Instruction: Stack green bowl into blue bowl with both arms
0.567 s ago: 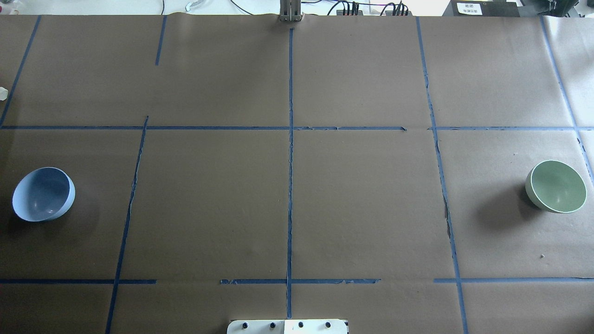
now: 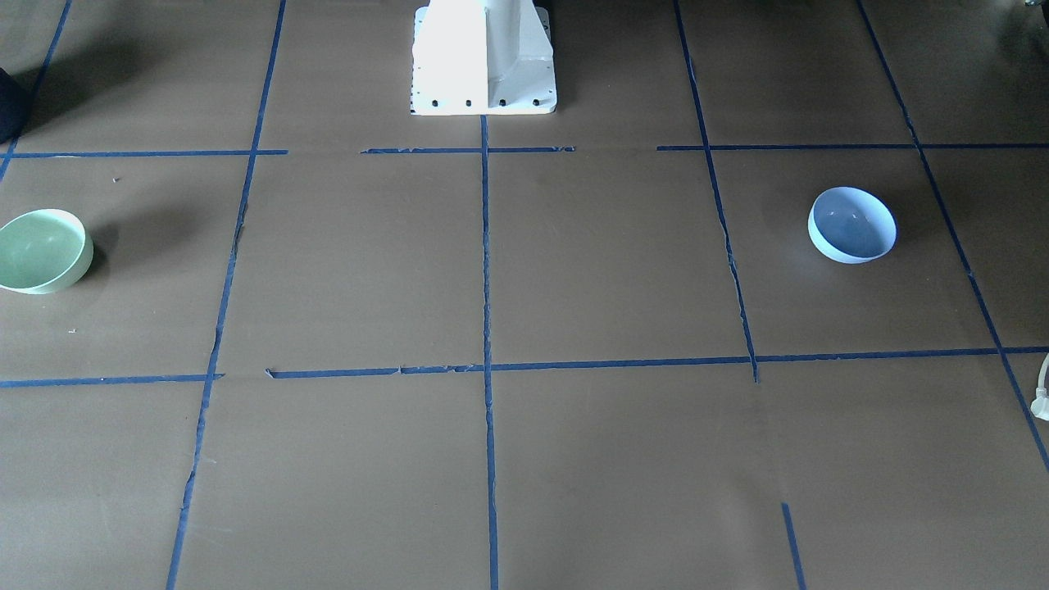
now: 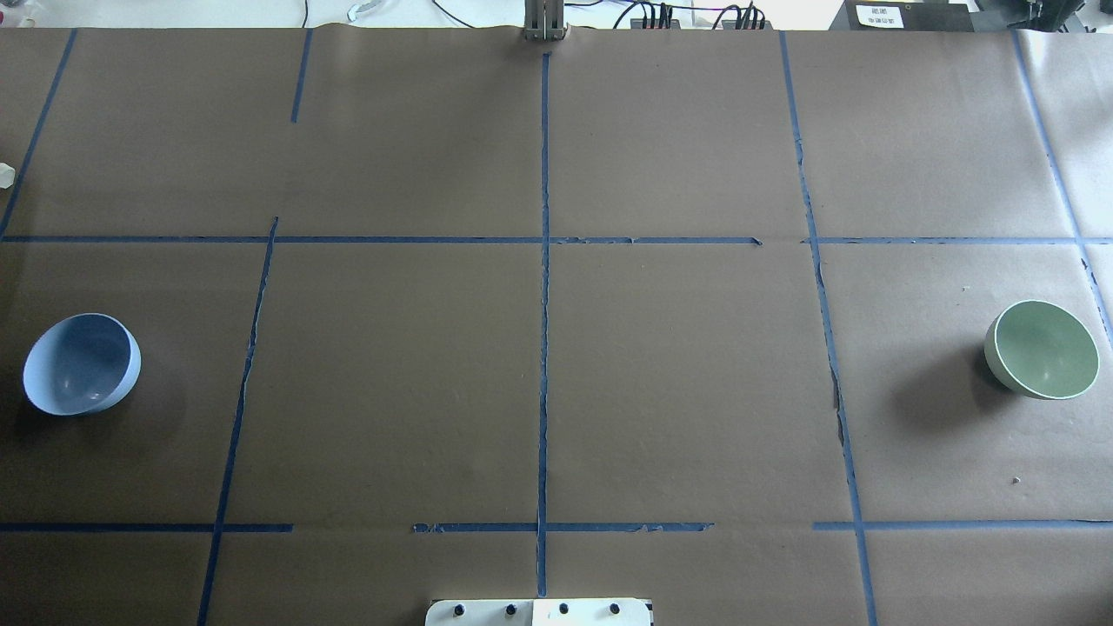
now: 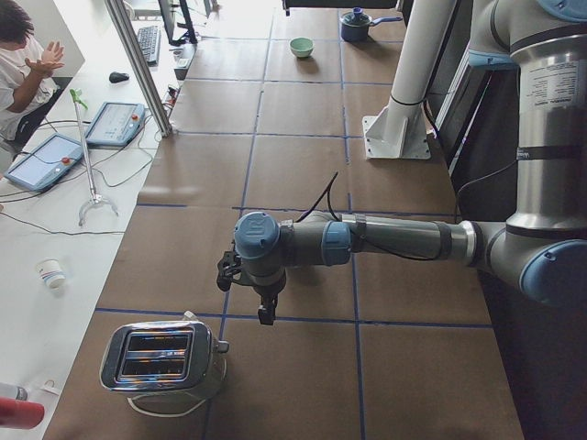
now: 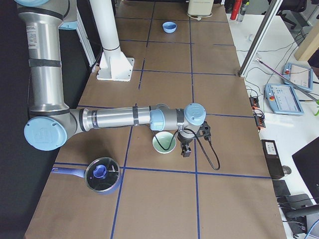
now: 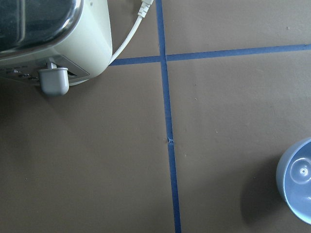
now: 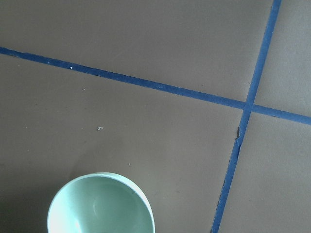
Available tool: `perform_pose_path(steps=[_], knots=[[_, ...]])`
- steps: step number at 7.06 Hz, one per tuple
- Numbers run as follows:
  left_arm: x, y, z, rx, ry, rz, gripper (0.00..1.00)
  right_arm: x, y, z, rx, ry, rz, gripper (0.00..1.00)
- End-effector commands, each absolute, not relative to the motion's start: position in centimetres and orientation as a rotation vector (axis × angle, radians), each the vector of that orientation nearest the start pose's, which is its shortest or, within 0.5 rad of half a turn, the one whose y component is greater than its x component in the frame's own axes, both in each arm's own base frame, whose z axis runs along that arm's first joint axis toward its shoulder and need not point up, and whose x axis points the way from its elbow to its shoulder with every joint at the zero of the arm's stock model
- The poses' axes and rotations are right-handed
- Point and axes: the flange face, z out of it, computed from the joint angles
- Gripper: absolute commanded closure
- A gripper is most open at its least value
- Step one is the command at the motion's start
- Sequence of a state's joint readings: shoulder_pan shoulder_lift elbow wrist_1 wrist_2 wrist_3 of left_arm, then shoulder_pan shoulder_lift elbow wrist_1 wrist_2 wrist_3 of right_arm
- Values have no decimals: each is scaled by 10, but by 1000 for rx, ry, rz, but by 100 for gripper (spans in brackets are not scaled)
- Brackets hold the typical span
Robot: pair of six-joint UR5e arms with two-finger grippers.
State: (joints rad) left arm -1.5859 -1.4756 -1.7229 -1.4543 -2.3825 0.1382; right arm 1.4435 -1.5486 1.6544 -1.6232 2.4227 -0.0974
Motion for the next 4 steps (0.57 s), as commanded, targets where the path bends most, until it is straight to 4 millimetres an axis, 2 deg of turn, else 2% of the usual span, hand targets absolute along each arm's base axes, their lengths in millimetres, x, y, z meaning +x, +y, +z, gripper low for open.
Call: perform_pose_path(steps=[1, 3, 4], knots=[[-65, -449, 641, 1, 820, 89, 0, -8, -508, 602, 38, -881, -229, 0], [-65, -447, 647, 17, 819, 106, 0, -15, -515, 594, 53, -878, -252, 0], [-66, -427, 664, 0, 825, 94, 0, -14, -510, 588, 67, -880, -260, 0]])
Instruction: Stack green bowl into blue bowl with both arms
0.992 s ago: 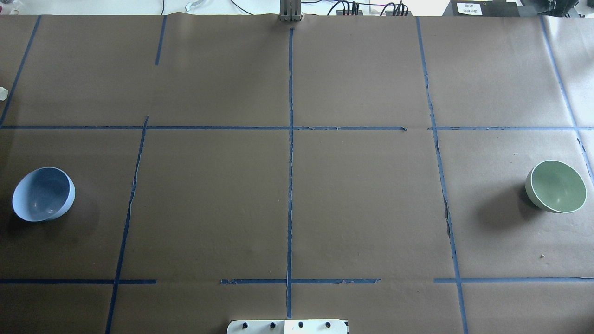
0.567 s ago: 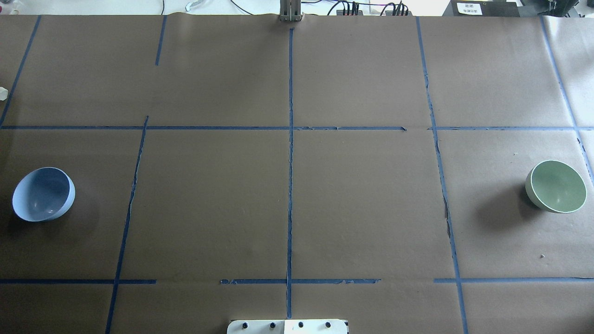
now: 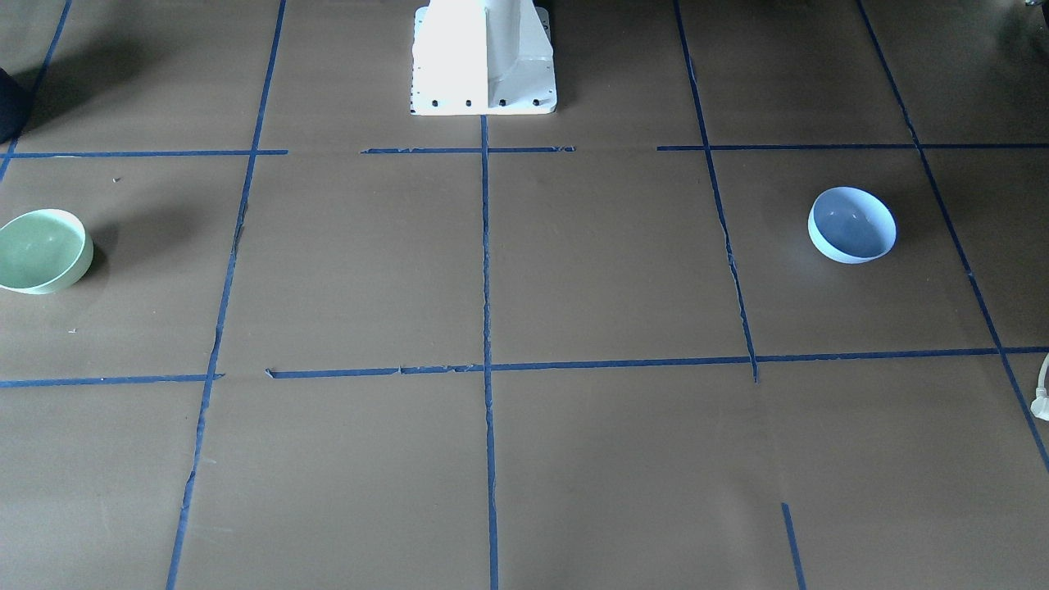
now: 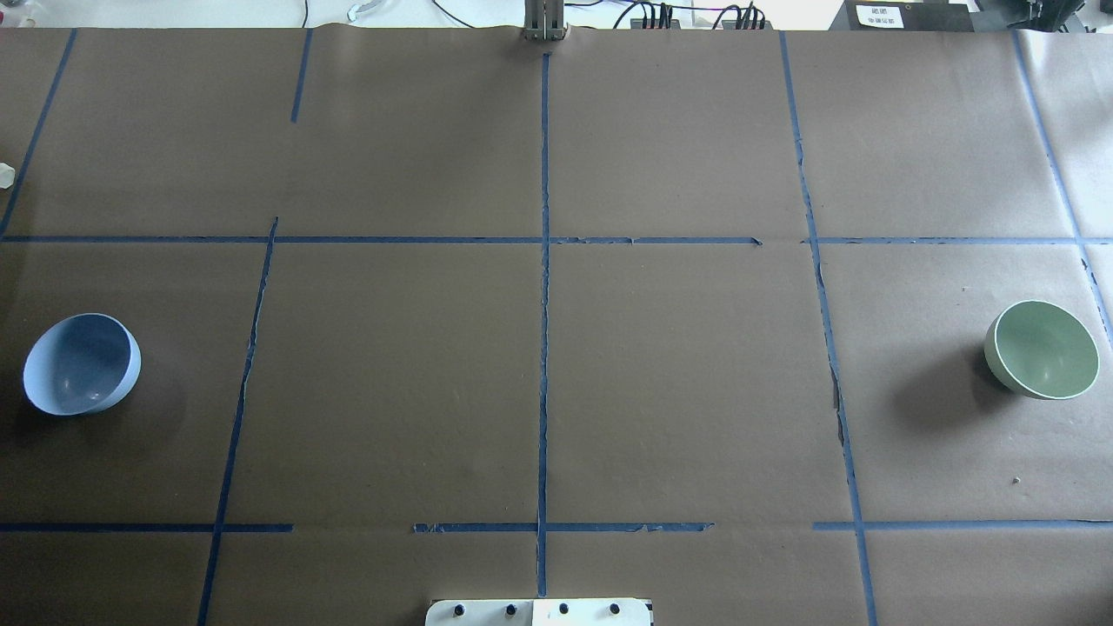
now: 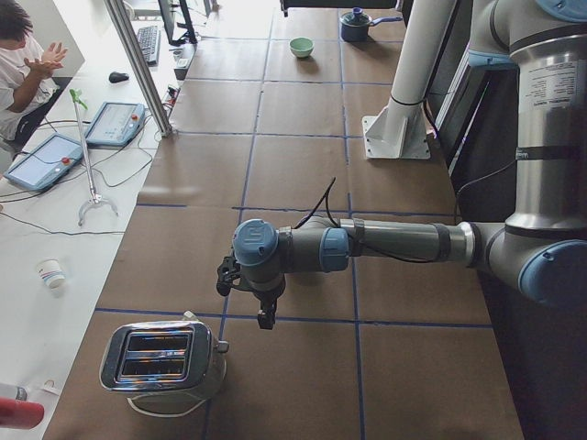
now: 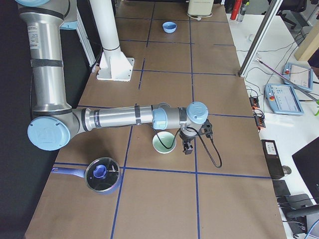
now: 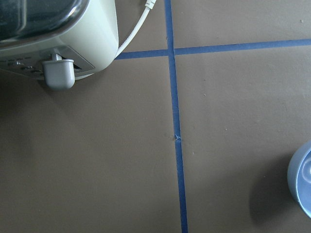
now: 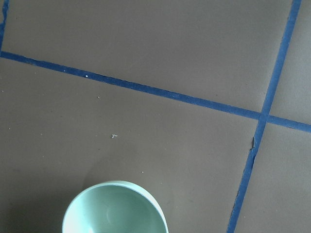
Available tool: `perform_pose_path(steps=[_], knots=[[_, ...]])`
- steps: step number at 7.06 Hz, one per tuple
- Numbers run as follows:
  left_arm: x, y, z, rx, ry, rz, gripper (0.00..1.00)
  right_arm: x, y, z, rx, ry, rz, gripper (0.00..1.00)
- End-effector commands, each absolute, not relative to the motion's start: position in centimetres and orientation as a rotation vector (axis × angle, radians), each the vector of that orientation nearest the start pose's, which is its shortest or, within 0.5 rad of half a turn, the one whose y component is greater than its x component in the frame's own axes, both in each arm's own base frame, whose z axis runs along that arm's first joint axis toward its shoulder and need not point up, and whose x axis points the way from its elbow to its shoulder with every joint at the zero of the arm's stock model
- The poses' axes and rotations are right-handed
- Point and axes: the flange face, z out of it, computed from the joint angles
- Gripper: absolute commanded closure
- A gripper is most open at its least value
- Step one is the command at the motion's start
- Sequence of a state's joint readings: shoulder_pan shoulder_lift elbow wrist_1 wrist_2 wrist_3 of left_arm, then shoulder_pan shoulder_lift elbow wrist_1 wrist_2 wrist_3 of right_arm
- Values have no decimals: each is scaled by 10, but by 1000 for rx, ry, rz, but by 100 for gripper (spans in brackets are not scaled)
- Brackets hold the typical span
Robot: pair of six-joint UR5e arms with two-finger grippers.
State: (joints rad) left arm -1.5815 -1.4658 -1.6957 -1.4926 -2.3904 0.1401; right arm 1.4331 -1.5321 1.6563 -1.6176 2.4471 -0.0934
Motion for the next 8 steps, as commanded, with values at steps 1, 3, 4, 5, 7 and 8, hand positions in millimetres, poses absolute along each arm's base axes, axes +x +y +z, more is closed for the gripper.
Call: perform_pose_path(steps=[1, 3, 4, 5, 7, 8], knots=[[-65, -427, 666, 30, 821, 108, 0, -14, -510, 587, 70, -881, -260, 0], [-64, -428, 673, 56, 821, 116, 0, -14, -508, 589, 62, -884, -256, 0], [-57, -429, 672, 45, 826, 119, 0, -14, -504, 593, 57, -884, -254, 0], [-29, -432, 665, 6, 909, 96, 0, -18, -504, 592, 57, -884, -264, 0], [55, -440, 647, -24, 933, 64, 0, -29, -503, 594, 45, -884, -286, 0], [80, -435, 670, -24, 950, 52, 0, -34, -503, 593, 41, -887, -294, 0]])
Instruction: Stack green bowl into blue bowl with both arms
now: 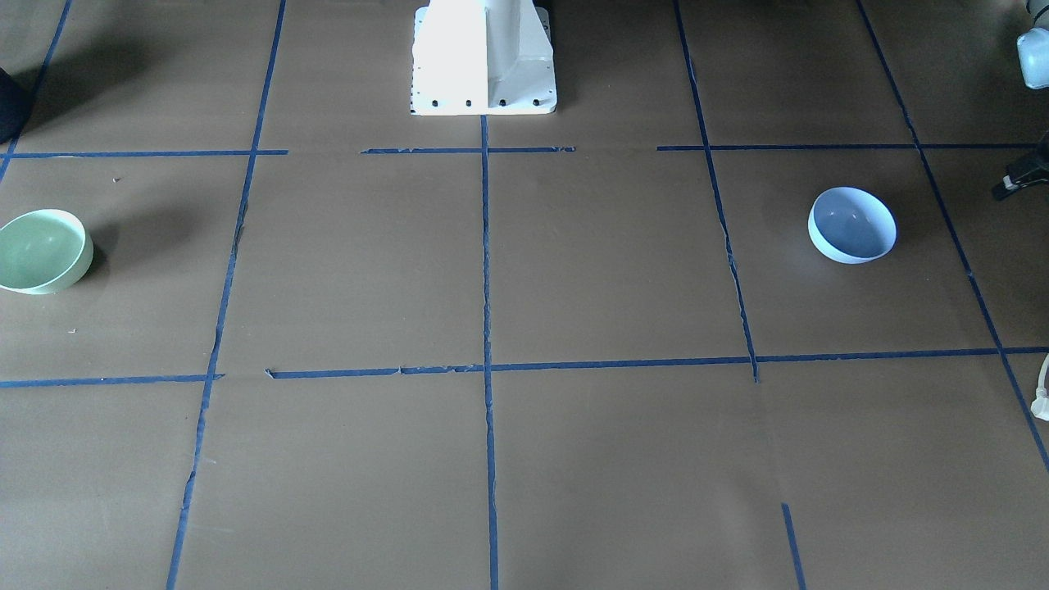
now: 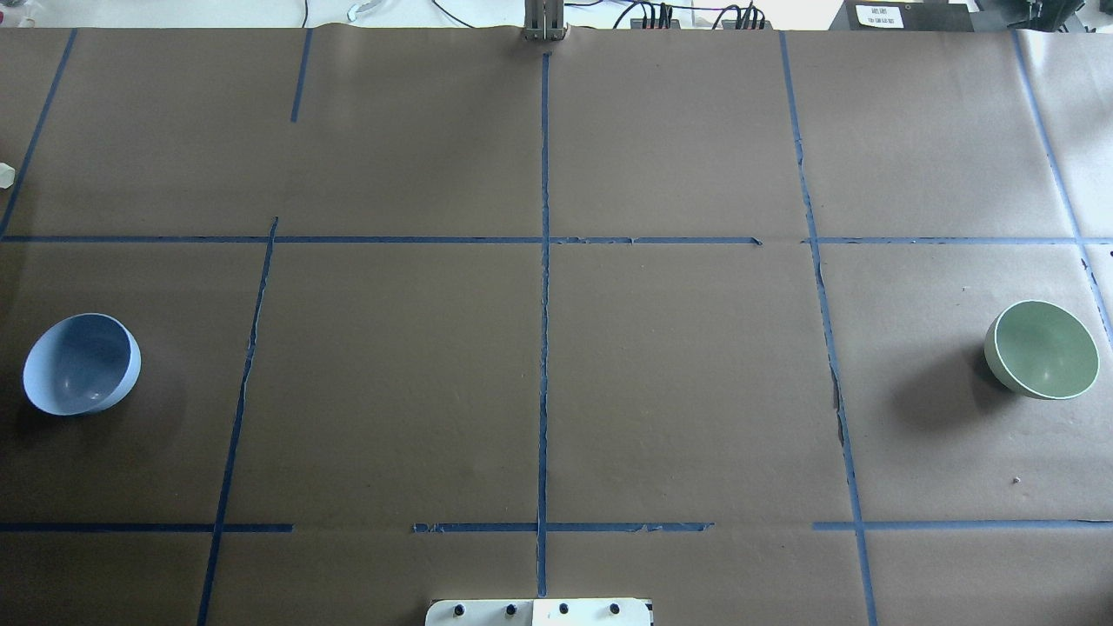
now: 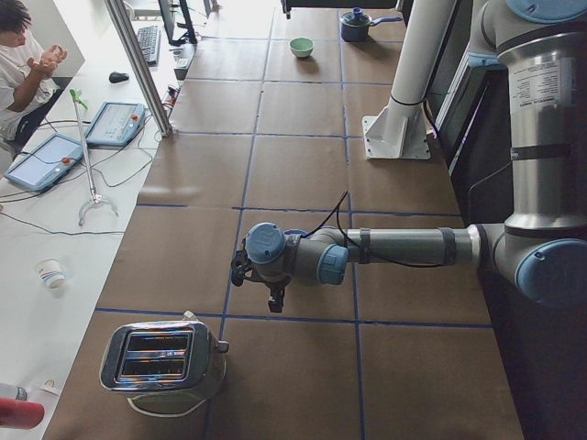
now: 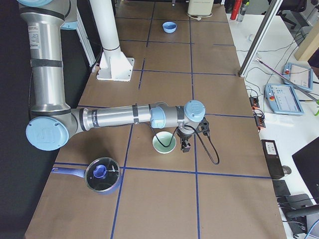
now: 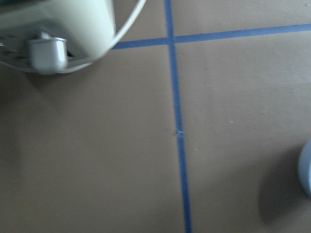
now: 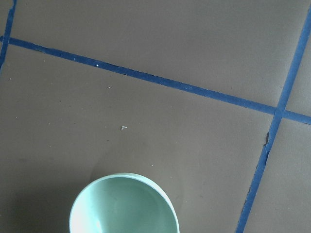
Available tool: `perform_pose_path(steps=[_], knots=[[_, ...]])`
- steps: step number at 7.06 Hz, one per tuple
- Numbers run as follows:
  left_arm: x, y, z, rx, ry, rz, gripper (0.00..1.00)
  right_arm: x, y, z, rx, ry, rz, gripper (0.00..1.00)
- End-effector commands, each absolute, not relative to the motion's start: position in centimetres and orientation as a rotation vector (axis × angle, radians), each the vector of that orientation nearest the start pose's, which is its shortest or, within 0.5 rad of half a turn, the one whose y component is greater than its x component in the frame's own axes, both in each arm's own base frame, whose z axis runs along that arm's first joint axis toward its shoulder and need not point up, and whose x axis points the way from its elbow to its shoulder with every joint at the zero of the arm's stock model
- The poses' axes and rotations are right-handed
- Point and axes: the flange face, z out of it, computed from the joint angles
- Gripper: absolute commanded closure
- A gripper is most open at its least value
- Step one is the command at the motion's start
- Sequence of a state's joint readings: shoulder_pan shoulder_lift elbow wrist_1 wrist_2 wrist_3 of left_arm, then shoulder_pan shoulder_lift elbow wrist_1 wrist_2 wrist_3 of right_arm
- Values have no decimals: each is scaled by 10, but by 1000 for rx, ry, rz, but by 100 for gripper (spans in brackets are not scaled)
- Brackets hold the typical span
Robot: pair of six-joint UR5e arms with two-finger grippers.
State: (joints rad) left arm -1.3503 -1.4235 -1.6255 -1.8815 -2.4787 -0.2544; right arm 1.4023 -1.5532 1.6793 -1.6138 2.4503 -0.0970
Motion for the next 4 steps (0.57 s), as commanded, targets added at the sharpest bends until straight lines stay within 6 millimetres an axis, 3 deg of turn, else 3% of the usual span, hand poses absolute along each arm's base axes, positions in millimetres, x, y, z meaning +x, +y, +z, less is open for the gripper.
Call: perform_pose_path(steps=[1, 3, 4], knots=[[103, -428, 683, -28, 977, 24, 0, -41, -502, 594, 34, -886, -308, 0], [145, -421, 672, -83, 1008, -12, 0, -43, -502, 594, 31, -891, -309, 0], [151, -421, 669, -85, 1010, 2, 0, -45, -502, 594, 30, -891, -314, 0]])
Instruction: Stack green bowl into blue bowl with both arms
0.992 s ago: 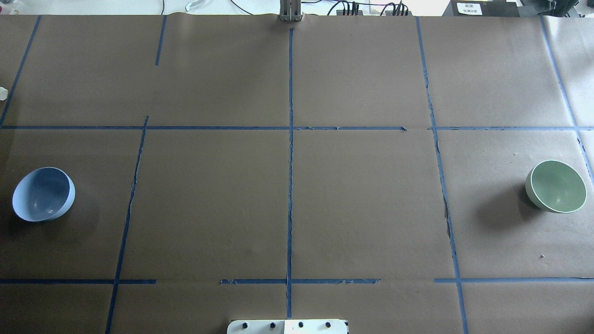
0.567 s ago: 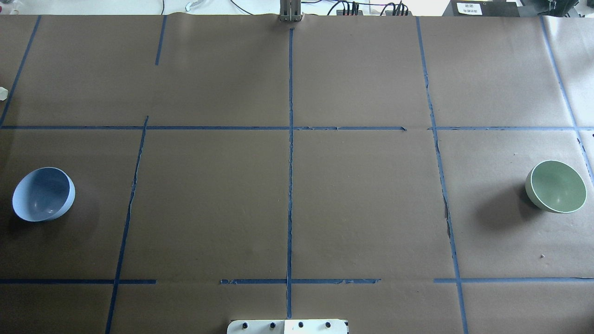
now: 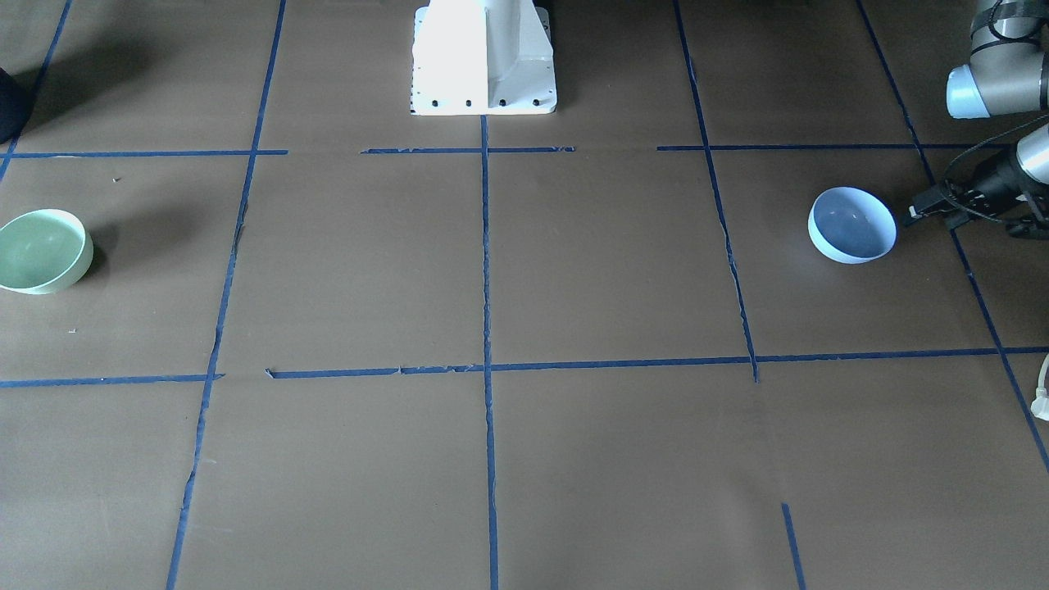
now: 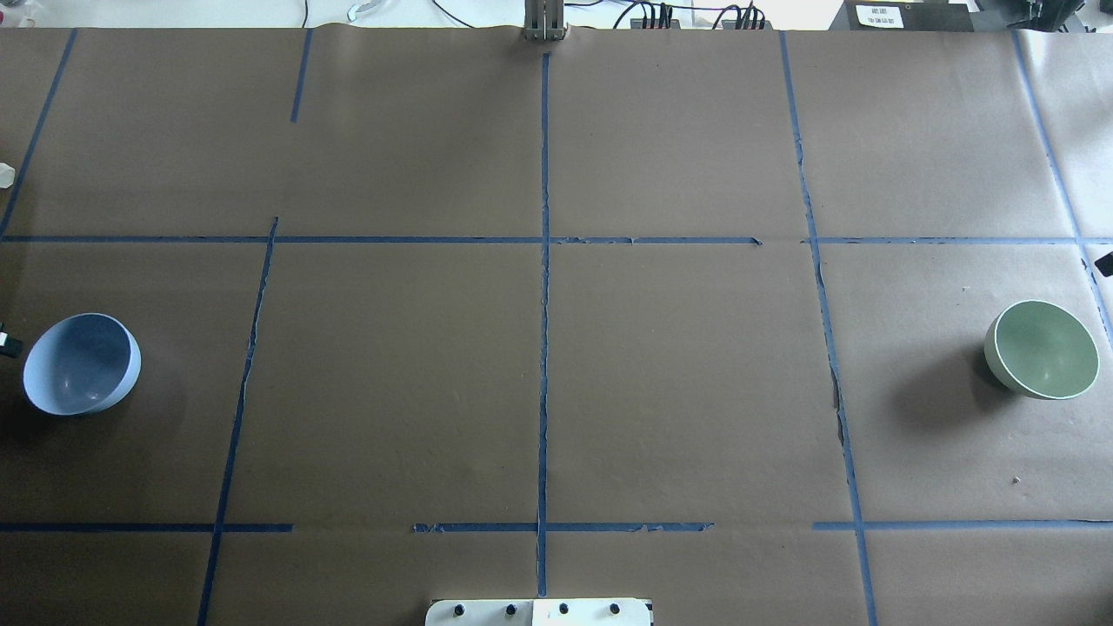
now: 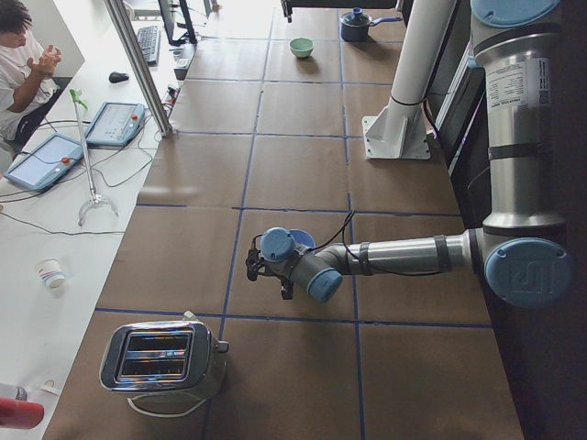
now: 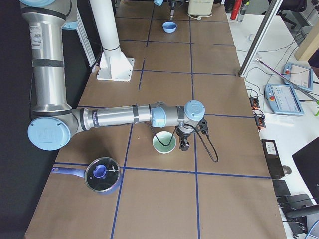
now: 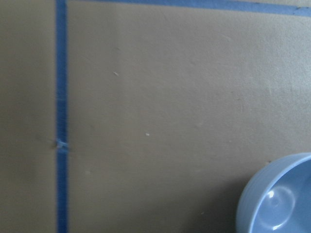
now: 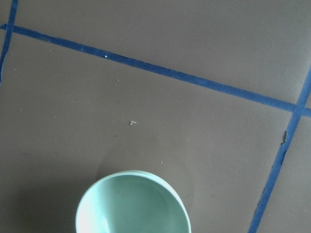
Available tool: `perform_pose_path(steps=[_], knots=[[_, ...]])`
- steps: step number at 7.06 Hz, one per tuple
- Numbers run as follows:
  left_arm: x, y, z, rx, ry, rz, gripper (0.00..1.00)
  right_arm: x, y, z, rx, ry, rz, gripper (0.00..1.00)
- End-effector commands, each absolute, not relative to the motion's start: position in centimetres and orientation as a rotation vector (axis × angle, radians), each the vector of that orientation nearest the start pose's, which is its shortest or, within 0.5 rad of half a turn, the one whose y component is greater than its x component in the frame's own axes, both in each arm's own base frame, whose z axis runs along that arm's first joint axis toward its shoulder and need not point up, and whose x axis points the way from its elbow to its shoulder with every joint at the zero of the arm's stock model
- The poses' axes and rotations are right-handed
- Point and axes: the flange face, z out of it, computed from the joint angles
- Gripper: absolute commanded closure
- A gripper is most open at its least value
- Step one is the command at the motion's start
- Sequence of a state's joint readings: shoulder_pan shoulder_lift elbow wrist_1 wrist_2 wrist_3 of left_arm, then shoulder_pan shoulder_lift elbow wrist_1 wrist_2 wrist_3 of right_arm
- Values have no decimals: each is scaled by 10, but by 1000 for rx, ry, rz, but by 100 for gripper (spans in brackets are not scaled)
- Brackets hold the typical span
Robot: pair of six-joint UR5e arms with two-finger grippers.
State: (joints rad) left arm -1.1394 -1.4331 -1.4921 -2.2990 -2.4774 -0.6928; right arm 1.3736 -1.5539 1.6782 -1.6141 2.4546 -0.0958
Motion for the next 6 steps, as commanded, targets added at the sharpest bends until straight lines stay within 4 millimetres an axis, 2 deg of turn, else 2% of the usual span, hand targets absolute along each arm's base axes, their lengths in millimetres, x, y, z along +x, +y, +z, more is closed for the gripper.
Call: perform_pose_path(steps=[1, 2, 3, 4, 5, 6], knots=[[159, -423, 664, -87, 1015, 12, 2, -47, -502, 592, 32, -896, -319, 0], [176, -423, 660, -107, 1017, 30, 27, -49, -501, 591, 28, -914, -320, 0], [187, -424, 655, -112, 1019, 45, 59, -49, -502, 590, 29, -915, -322, 0], [194, -424, 653, -116, 1020, 60, 82, -49, -501, 592, 26, -915, -321, 0], [202, -432, 642, -102, 1031, 70, 96, -49, -502, 593, 25, -915, -320, 0], [218, -458, 609, -116, 1059, -10, 100, -49, -502, 593, 24, -914, -319, 0]])
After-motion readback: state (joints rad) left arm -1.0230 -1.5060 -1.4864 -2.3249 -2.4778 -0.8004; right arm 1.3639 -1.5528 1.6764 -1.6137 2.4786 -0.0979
